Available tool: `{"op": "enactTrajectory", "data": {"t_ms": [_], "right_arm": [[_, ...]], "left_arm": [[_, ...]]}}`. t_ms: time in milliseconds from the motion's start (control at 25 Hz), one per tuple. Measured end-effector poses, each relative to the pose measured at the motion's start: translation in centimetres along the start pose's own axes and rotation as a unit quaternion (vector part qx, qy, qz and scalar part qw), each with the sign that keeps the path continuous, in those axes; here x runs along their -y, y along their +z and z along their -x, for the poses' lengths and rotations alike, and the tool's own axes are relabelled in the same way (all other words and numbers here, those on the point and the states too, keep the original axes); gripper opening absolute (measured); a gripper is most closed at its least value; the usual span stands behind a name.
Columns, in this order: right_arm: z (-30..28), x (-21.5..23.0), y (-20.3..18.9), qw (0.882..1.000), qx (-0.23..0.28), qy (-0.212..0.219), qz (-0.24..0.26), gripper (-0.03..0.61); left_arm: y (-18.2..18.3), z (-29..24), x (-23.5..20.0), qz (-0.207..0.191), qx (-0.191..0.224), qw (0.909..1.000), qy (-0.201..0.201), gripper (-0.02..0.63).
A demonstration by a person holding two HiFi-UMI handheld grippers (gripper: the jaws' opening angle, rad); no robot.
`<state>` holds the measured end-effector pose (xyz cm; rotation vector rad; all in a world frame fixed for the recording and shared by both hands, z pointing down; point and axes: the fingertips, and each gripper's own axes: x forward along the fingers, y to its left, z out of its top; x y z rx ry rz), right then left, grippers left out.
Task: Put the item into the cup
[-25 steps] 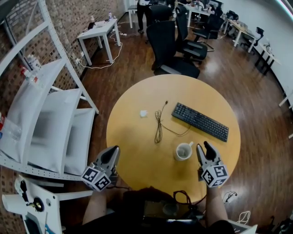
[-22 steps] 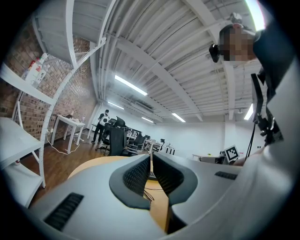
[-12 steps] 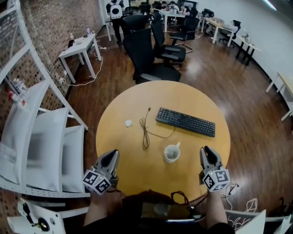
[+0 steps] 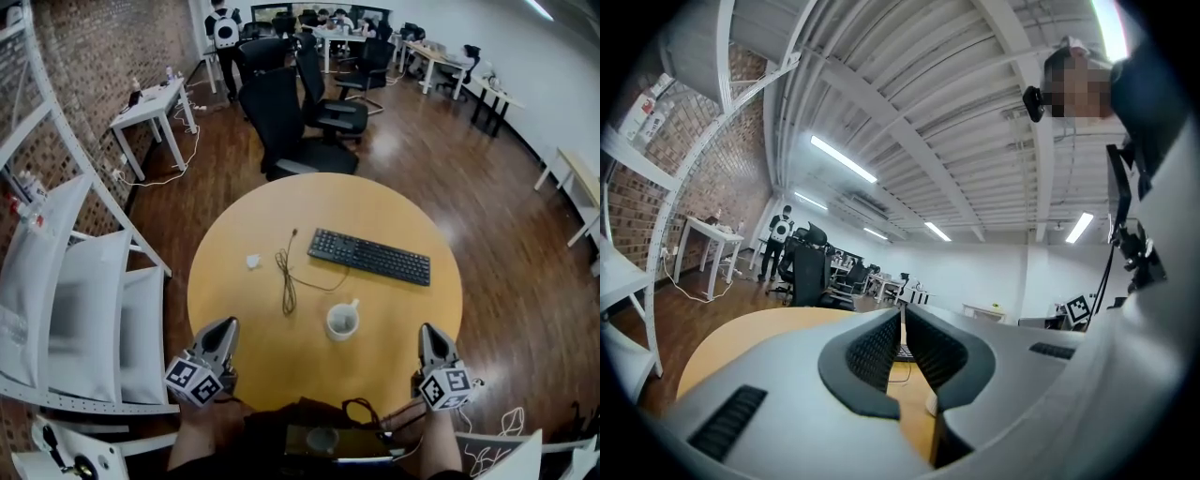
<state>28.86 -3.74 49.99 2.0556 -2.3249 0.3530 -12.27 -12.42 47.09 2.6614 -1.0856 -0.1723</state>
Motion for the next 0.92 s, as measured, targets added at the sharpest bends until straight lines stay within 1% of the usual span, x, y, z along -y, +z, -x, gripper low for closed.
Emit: {"op": "enactTrajectory", "data": {"t_ms": [120,280,480,640,920], "right_arm": [[0.1,-0.1,0.0,1.0,-0.011,-0.005,0.009,0.009],[-0.4,-0.6,-0.9,1.0,-0.02,0.004,0.011,0.009],[-1.7,-1.4,-0.9,1.0,-0.015,0.019,0.016,0.009],[-2.2,-2.0,-0.5,0.999,-0.014,0.024,0.023,0.009],[-2.5,-1.6,-1.1,0.999,-0.02,0.027,0.021,0.009]], "left_arm": [[-0.4,0.5,-0.4,0.005,-0.004,0.9999,0.009,0.017],[-1.2,1.0,-0.5,0.012,-0.008,0.9998,0.014,0.017],[-0.3,0.5,-0.6,0.005,0.001,0.9999,0.01,0.017],[0.1,0.5,-0.6,-0.002,-0.003,1.0,0.008,0.017],[-0.3,0.4,-0.7,-0.001,-0.002,0.9999,0.012,0.017]]}}
